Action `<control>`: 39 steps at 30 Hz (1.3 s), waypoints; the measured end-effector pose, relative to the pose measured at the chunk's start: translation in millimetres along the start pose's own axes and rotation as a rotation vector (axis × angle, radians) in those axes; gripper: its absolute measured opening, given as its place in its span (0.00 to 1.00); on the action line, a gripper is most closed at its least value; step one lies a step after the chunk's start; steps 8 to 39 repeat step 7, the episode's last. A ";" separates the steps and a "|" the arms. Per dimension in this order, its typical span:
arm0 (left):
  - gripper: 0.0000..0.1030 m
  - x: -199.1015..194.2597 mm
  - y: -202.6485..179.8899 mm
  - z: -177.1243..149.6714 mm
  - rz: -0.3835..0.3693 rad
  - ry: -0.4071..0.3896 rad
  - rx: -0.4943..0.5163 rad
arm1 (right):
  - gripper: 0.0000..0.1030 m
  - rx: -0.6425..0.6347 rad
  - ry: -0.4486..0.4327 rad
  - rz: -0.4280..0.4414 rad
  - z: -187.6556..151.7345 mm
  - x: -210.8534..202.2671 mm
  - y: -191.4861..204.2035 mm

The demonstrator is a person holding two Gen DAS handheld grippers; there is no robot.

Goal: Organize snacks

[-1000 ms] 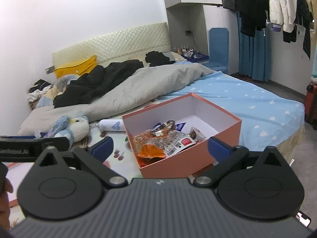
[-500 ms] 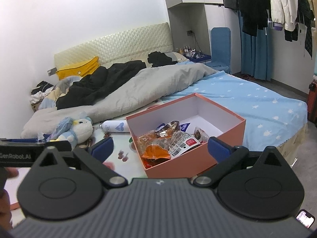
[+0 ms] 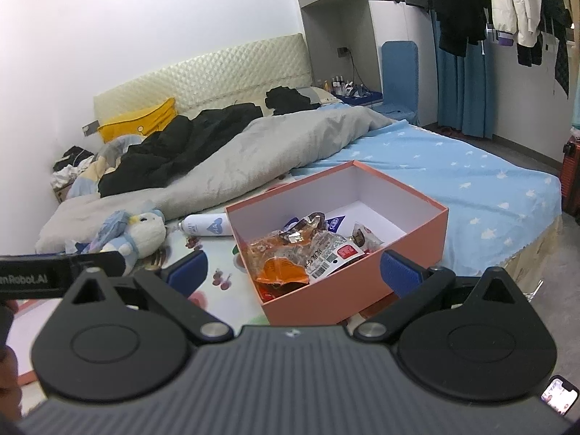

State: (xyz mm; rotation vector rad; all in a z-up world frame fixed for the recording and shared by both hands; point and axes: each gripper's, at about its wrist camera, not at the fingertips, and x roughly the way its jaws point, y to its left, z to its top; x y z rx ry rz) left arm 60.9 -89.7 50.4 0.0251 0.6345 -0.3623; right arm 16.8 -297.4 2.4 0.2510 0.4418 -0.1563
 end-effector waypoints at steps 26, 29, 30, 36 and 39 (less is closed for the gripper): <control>1.00 -1.4 -3.7 -0.2 -0.010 0.000 0.009 | 1.00 -0.002 0.001 -0.010 -2.3 0.8 -2.0; 1.00 -1.4 -3.7 -0.2 -0.010 0.000 0.009 | 1.00 -0.002 0.001 -0.010 -2.3 0.8 -2.0; 1.00 -1.4 -3.7 -0.2 -0.010 0.000 0.009 | 1.00 -0.002 0.001 -0.010 -2.3 0.8 -2.0; 1.00 -1.4 -3.7 -0.2 -0.010 0.000 0.009 | 1.00 -0.002 0.001 -0.010 -2.3 0.8 -2.0; 1.00 -1.4 -3.7 -0.2 -0.010 0.000 0.009 | 1.00 -0.002 0.001 -0.010 -2.3 0.8 -2.0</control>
